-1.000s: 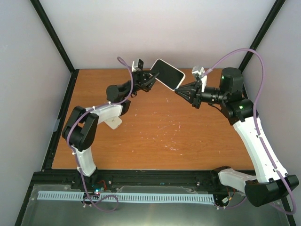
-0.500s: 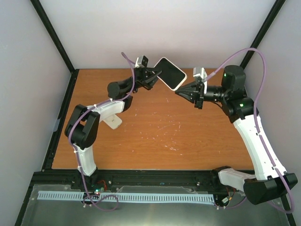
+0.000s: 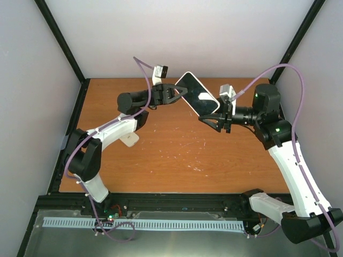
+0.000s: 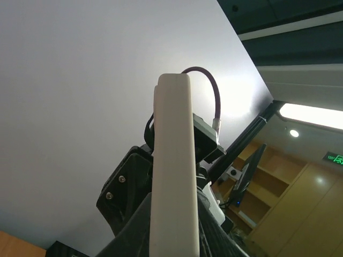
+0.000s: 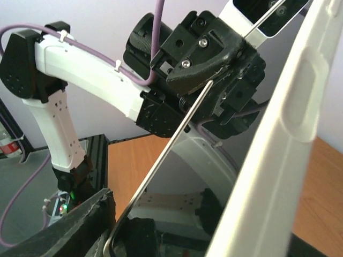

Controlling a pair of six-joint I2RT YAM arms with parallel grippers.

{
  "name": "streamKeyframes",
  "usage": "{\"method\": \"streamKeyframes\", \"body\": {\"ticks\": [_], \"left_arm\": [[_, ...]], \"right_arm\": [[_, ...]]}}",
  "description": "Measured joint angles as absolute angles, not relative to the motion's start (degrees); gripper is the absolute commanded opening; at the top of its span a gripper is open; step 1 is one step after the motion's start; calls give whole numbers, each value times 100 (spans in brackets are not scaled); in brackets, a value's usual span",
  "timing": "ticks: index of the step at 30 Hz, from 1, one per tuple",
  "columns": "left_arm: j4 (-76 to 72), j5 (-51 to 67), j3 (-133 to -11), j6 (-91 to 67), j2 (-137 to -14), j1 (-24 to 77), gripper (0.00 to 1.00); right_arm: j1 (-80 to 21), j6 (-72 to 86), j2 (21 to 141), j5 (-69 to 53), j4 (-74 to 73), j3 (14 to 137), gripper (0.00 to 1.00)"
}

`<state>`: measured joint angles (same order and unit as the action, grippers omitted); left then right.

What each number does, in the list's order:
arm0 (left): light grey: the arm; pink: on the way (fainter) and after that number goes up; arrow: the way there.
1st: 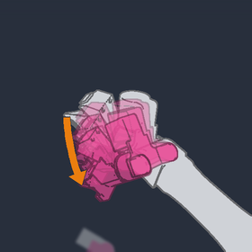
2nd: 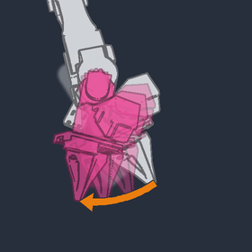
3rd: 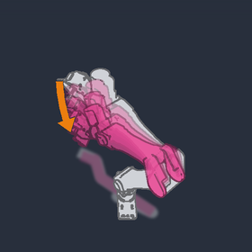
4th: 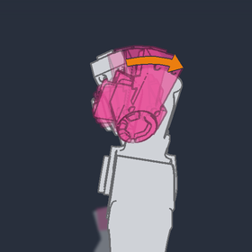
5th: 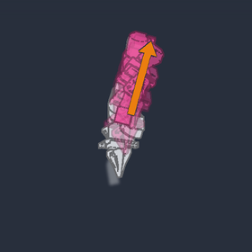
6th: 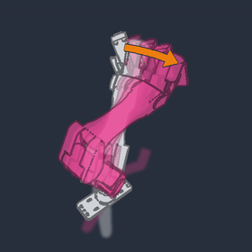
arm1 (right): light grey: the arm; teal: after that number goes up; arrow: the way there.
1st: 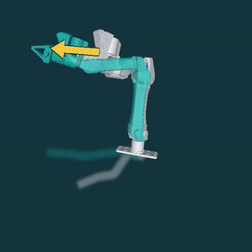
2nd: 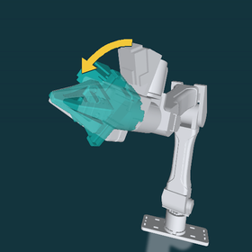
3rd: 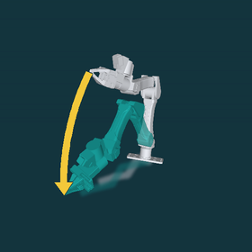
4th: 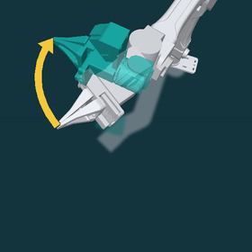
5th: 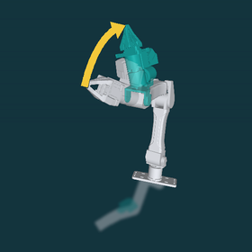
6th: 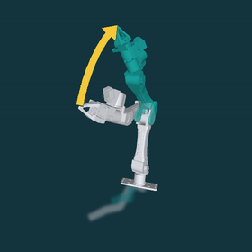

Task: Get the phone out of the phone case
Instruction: Remove the phone case from the phone.

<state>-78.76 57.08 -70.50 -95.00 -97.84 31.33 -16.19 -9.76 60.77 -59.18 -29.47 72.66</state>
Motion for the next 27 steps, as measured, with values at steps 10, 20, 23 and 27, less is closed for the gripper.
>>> {"method": "streamKeyframes", "body": {"ticks": [10,20,23,27], "left_arm": [[-7725,5684,-6700,-9177,-9754,3076,0],[-8055,5544,-6445,-9445,-9782,3103,0],[-8123,5426,-6442,-9826,-9852,3092,0],[-8226,5273,-6420,-10007,-9852,3089,0]], "right_arm": [[-1610,-1118,6058,-6394,-3000,6925,24],[-1590,-2117,6038,-6519,-3656,7017,37],[-1562,-2462,6047,-6458,-3800,7201,35],[-1546,-2615,6082,-6434,-3894,7380,19]]}}
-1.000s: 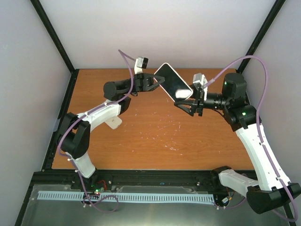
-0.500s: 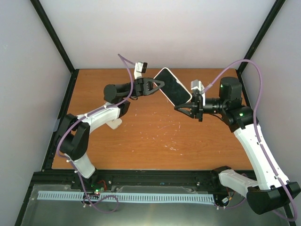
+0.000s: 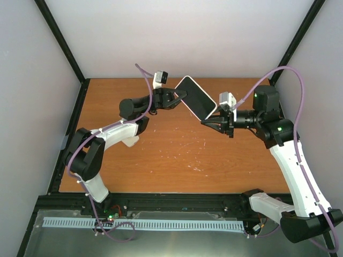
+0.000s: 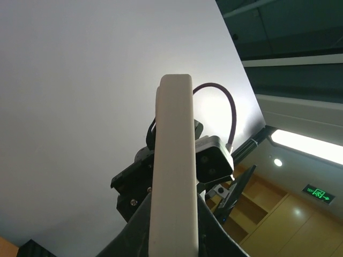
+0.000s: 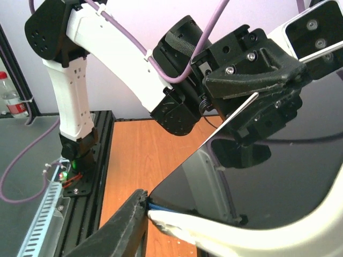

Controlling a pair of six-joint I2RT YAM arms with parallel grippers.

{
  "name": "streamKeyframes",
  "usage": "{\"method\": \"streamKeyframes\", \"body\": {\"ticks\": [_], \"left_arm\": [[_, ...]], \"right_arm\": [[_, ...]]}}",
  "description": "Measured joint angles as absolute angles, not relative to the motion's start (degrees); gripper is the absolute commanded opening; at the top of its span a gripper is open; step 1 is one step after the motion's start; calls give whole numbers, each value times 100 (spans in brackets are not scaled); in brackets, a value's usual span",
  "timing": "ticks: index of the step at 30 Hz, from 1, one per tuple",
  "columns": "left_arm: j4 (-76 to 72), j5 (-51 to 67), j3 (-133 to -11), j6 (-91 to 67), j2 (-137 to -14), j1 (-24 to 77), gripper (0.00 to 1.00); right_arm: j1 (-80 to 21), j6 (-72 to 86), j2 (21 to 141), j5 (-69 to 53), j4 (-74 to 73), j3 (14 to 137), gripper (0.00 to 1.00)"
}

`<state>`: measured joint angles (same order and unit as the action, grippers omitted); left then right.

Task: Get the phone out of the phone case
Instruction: Remove the phone case from the phone.

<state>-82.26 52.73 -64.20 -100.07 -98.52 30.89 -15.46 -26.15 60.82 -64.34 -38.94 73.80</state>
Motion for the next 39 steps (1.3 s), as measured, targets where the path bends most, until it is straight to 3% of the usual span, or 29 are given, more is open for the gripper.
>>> {"method": "streamKeyframes", "body": {"ticks": [7,10,20,33,39], "left_arm": [[-8315,5201,-6390,-10016,-9850,3081,0],[-8322,5175,-6388,-10068,-9861,3089,0],[-8497,4921,-6587,-10571,-10125,3183,0],[-8624,4466,-7094,-11078,-10685,3100,0],[-8615,4438,-7382,-11684,-11076,3100,1]], "right_arm": [[-1546,-2561,6084,-6451,-4032,7400,11],[-1546,-2620,6114,-6471,-4075,7467,3],[-1509,-2480,6263,-6320,-3940,7719,3],[-1081,69,6383,-6141,-2215,7308,3],[-928,209,6552,-6228,-1990,7299,3]]}}
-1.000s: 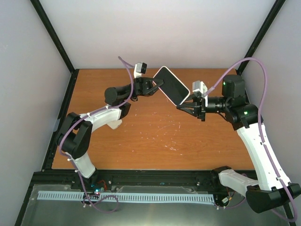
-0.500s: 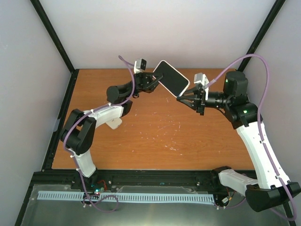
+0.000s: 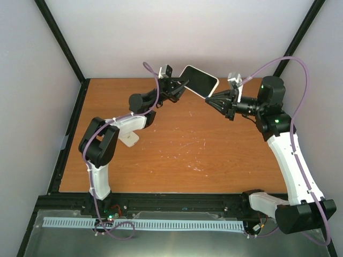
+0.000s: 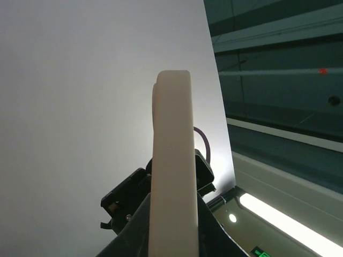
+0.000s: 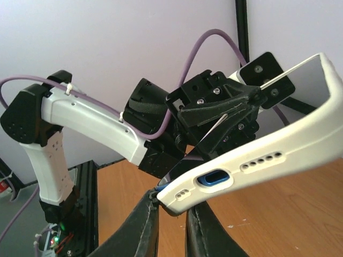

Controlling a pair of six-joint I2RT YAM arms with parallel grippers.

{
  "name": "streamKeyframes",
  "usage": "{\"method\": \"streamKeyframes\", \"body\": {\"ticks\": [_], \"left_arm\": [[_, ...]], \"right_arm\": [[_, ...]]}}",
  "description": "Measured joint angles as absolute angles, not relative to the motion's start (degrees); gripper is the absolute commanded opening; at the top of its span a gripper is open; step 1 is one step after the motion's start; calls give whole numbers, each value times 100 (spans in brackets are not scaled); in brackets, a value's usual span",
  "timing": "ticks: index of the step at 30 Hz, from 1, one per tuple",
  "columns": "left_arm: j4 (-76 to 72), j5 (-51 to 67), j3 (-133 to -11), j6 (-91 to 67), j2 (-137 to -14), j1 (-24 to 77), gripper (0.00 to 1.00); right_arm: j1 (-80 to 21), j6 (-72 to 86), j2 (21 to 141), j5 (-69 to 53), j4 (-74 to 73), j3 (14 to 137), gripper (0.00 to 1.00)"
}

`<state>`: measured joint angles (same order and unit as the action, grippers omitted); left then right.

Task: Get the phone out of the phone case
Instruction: Remove the phone case from the phone.

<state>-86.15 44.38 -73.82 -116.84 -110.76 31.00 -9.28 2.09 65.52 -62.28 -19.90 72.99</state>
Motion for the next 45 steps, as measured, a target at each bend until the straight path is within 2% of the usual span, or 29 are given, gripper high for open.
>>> {"method": "streamKeyframes", "body": {"ticks": [8,14,22,23,24,27,31,34,40,45], "left_arm": [[-8578,4834,-7870,-11821,-11089,3100,0],[-8270,4825,-7929,-11784,-11089,3100,0],[-8722,6149,-7736,-11793,-10916,3787,0],[-8731,6226,-7717,-11791,-10899,3828,0],[-8739,6285,-7706,-11789,-10892,3839,0],[-8735,6357,-7701,-11738,-10895,3758,1],[-8709,6630,-7651,-11336,-10833,3627,0],[-8055,7035,-7277,-10302,-10398,3487,0],[-5098,7297,-7153,-7201,-9161,3308,0],[-4523,7293,-7161,-6383,-8991,3192,0]], "right_arm": [[-851,-331,6569,-6643,-1887,7279,3],[-408,617,6855,-7129,-1000,7131,3],[156,1815,7397,-6160,-279,7098,3],[156,1857,7384,-6139,-279,7098,7],[152,1872,7354,-6104,-303,7098,15],[152,1682,7223,-5922,-589,7094,49],[224,1400,6971,-5677,-1251,7094,68],[410,1341,6871,-5774,-1785,7116,72],[539,1402,6720,-6648,-2204,6904,71],[543,1385,6294,-7553,-2228,6305,70]]}}
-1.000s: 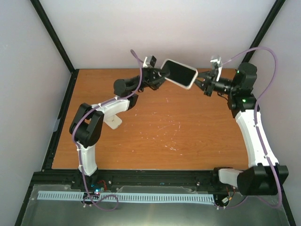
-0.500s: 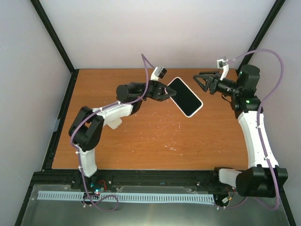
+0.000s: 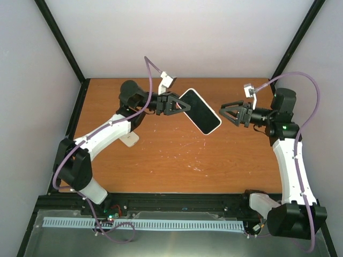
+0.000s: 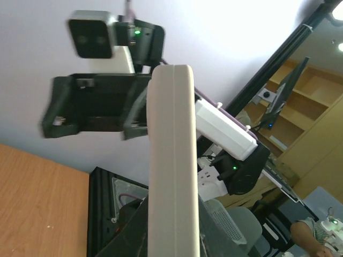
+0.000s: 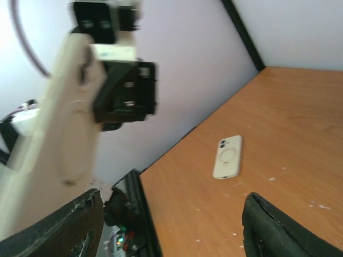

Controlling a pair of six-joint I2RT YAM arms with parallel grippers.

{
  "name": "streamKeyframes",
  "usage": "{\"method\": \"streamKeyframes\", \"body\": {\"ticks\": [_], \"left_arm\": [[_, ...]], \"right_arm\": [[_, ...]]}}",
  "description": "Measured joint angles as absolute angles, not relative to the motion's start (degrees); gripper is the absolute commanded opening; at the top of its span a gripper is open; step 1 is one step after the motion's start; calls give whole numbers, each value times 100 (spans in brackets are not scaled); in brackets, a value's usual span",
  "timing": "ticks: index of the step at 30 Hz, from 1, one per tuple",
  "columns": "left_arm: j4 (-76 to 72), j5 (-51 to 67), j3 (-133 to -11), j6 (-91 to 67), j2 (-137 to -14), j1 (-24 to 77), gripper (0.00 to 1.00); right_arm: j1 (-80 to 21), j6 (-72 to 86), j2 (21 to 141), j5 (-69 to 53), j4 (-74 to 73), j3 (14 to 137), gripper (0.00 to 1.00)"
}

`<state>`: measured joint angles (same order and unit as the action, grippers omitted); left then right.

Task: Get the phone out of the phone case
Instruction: Remove the phone case from the phone.

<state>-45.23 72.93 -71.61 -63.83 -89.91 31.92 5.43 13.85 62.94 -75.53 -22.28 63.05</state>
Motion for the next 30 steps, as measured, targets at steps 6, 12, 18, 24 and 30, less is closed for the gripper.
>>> {"method": "streamKeyframes", "body": {"ticks": [6,12,18,24,30], "left_arm": [[-4359,7328,-7057,-6211,-9137,3081,0],[-4431,7408,-7054,-6204,-9155,2947,0],[-4696,7004,-6945,-6257,-9153,2847,0],[-5721,6709,-6637,-6917,-9201,2834,0],[-6287,6648,-6632,-7314,-9301,2834,0]], "right_arm": [[543,318,5959,-8103,-3236,6482,68],[543,-508,5896,-7999,-4077,6665,68],[537,1223,5758,-7946,-2233,6313,67],[287,1946,5861,-7669,-1468,6361,68],[-108,2300,6125,-7426,-1214,6342,59]]}}
